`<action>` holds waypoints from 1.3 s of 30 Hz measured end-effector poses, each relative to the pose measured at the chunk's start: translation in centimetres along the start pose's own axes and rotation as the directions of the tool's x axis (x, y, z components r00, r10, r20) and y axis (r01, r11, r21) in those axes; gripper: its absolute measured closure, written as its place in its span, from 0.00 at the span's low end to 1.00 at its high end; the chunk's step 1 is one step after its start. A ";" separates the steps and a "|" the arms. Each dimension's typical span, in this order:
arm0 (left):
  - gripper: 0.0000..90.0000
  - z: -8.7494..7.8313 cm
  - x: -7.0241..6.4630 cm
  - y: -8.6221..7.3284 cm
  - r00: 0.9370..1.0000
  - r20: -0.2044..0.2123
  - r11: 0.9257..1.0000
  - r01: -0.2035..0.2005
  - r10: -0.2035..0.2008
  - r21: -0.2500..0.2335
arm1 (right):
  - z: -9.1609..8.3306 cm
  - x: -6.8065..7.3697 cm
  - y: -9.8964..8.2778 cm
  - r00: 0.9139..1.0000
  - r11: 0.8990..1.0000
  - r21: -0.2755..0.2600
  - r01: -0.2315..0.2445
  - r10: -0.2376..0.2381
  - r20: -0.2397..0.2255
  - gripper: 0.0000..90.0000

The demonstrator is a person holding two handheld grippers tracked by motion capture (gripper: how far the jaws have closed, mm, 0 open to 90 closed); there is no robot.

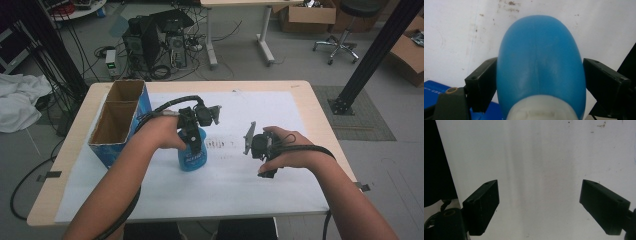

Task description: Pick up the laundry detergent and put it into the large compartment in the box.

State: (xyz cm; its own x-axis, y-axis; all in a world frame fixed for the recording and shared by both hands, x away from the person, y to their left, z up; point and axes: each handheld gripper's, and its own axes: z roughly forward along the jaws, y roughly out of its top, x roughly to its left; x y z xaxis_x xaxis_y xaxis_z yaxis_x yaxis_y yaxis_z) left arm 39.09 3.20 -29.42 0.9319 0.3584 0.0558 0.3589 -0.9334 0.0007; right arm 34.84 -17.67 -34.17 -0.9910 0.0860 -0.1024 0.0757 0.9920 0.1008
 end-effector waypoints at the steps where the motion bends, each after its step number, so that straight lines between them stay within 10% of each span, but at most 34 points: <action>1: 0.21 0.1 0.0 0.0 1.000 0.000 1.000 0.000 0.000 -0.003 | 0.0 0.0 0.0 1.000 1.000 0.000 0.000 0.000 0.000 0.18; 39: 0.42 0.1 0.0 -0.4 0.999 -0.021 0.998 0.044 -0.045 -0.042 | 0.2 0.0 0.0 1.000 1.000 0.010 -0.003 0.003 0.004 0.18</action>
State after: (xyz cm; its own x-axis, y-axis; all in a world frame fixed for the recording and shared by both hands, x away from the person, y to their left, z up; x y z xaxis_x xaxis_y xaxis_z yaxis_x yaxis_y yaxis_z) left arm 38.94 3.54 -29.48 0.9137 0.3992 0.0765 0.3968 -0.9168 0.0450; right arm 34.81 -17.66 -34.34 -0.9904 0.0894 -0.1058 0.0799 0.9926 0.0915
